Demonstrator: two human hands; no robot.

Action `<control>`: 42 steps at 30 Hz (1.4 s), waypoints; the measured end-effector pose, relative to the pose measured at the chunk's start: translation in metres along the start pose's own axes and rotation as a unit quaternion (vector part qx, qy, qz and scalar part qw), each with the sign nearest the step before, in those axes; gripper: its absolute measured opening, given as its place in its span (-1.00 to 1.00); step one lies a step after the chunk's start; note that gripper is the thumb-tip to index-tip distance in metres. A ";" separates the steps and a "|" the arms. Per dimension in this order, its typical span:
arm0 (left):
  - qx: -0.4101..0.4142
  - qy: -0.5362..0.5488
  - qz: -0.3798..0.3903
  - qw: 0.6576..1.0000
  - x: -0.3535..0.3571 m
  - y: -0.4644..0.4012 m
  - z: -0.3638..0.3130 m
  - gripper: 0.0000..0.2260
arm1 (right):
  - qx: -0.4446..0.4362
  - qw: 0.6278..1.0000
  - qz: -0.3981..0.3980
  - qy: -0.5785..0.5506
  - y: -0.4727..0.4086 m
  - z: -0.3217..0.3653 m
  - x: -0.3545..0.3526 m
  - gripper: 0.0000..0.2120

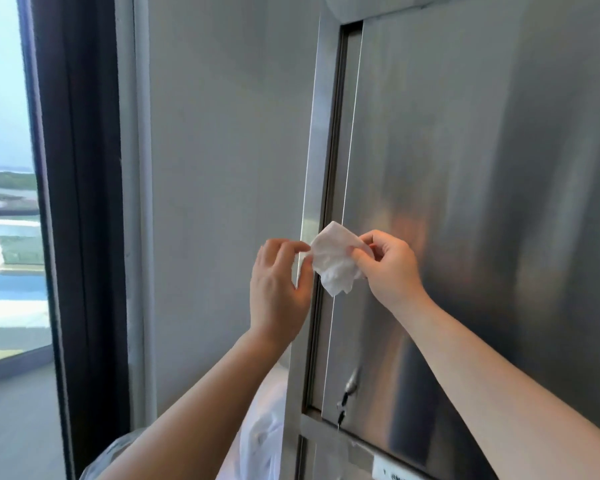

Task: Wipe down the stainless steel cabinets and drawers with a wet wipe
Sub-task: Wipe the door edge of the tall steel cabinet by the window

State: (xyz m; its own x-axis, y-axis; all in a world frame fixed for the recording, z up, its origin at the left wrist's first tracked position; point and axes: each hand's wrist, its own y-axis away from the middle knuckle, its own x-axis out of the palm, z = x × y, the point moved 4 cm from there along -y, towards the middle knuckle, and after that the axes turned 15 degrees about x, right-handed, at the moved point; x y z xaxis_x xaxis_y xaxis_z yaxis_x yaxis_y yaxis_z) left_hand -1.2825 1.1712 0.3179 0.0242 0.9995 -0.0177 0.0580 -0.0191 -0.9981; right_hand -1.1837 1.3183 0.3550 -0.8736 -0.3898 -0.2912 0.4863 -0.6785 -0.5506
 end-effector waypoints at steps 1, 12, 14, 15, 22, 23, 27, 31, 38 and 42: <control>0.026 -0.006 0.002 1.000 0.008 -0.005 0.003 -0.81 | -0.006 1.000 -0.008 0.011 -0.016 0.008 0.002 -0.88; 0.139 0.039 0.140 0.980 0.099 -0.066 0.042 -0.69 | -0.127 0.962 -0.061 0.233 -0.115 0.069 0.012 -0.88; 0.111 0.059 0.174 0.977 0.111 -0.070 0.051 -0.67 | -0.140 0.950 -0.034 0.277 -0.119 0.072 0.012 -0.87; 0.099 0.070 0.183 0.976 0.116 -0.072 0.054 -0.65 | -0.142 0.944 -0.023 0.297 -0.121 0.073 0.012 -0.86; 0.102 0.003 0.180 0.978 0.126 -0.082 0.058 -0.56 | -0.228 0.903 -0.147 0.334 -0.119 0.088 -0.021 -0.68; 0.101 -0.012 0.174 0.979 0.128 -0.084 0.058 -0.55 | -0.241 0.883 -0.185 0.358 -0.120 0.089 -0.031 -0.66; 0.102 -0.052 0.159 0.981 0.135 -0.096 0.057 -0.56 | -0.237 0.821 -0.260 0.450 -0.127 0.082 -0.060 -0.60; 0.123 -0.057 0.129 0.982 0.144 -0.104 0.060 -0.55 | -0.245 0.764 -0.257 0.539 -0.135 0.063 -0.060 -0.48; 0.137 -0.054 0.105 0.984 0.161 -0.119 0.052 -0.46 | -0.253 0.725 -0.298 0.567 -0.144 0.053 -0.057 -0.37; 0.092 -0.078 0.097 0.988 0.176 -0.144 0.044 -0.40 | -0.266 0.730 -0.308 0.550 -0.143 0.052 -0.055 -0.38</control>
State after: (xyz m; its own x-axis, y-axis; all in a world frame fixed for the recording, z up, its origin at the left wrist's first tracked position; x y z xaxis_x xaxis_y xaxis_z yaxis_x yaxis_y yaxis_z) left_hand -1.3301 1.3506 0.4560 -0.1386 0.9692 -0.2037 -0.1146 -0.2200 -0.9687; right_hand -1.2038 1.4043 0.4907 -0.5517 0.8204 -0.1504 0.1753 -0.0622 -0.9826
